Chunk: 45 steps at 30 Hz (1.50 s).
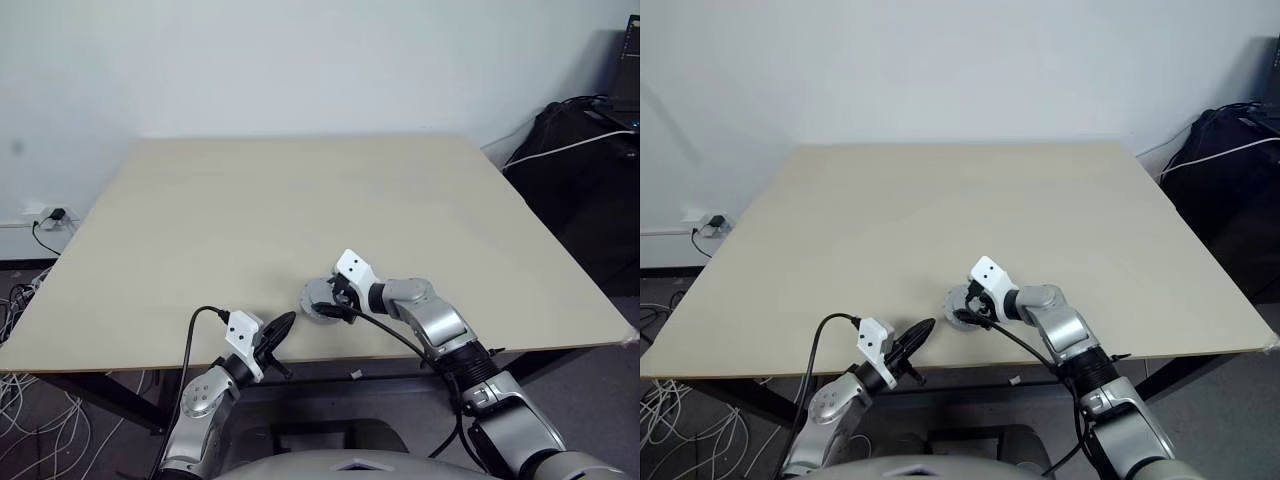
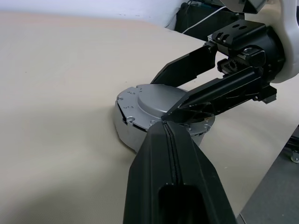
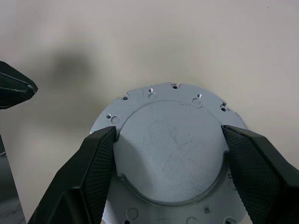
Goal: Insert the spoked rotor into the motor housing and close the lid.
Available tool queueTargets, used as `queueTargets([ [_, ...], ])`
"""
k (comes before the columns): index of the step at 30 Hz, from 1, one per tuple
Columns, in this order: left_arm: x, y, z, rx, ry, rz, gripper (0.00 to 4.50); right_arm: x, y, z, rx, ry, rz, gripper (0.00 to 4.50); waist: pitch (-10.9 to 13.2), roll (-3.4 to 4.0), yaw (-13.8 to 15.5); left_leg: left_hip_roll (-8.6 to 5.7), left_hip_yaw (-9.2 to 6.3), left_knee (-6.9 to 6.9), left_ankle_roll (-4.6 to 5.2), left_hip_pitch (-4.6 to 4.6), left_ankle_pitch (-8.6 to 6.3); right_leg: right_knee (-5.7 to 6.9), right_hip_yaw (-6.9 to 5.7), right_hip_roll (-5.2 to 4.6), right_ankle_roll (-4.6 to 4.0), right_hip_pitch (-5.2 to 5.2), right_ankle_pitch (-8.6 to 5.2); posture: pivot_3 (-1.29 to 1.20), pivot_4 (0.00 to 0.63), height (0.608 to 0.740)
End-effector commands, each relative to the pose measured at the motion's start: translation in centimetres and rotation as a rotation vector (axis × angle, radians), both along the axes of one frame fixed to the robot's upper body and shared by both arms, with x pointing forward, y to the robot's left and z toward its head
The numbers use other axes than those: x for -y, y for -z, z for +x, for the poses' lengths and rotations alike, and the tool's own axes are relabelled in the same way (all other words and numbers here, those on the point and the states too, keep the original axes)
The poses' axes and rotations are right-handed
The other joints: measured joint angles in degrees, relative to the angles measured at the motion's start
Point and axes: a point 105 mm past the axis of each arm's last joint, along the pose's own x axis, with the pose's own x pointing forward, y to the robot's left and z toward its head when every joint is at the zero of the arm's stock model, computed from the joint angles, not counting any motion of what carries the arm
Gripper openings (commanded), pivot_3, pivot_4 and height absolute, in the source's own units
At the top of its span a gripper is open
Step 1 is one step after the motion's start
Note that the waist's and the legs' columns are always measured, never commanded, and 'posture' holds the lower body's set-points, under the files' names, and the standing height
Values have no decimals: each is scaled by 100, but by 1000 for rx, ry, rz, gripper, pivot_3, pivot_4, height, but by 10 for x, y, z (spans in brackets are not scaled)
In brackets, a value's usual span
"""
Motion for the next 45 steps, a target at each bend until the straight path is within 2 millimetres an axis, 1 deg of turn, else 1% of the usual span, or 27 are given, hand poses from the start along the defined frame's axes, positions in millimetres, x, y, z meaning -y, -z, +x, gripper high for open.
queueTargets([
  [1,2,-14,4,55,7,-13,0,5,12,-5,-32,20,-25,3289,0,-1,-2,0,0,0,0,0,0,0,0,0,0,0,0,0,0,740],
  [8,3,-14,4,49,13,-16,0,4,7,2,14,52,10,3289,-1,-6,-7,2,2,0,0,0,0,0,0,0,0,-12,0,0,0,740],
  [15,3,-15,3,46,16,-18,0,3,4,1,19,39,22,3289,0,-6,-9,4,4,0,0,0,0,1,0,0,0,-23,0,0,0,740],
  [23,2,-14,3,42,10,-19,0,-1,-4,5,35,59,113,3289,2,-10,-16,4,5,0,-1,-12,0,1,0,0,0,-22,0,0,0,740],
  [32,0,-11,3,36,3,-18,0,-1,-2,7,64,92,128,3289,3,-11,-32,6,7,0,-1,-11,1,2,0,0,-2,-25,2,0,0,740],
  [37,0,-9,3,33,3,-19,0,-1,-3,6,106,85,124,3289,4,-12,-29,6,8,0,-1,-11,1,2,1,0,-2,-27,2,0,0,740],
  [45,1,-7,3,29,4,-24,0,0,-3,6,127,84,126,3289,6,-14,-25,6,8,0,-1,-12,1,2,1,0,-2,-26,2,0,0,740],
])
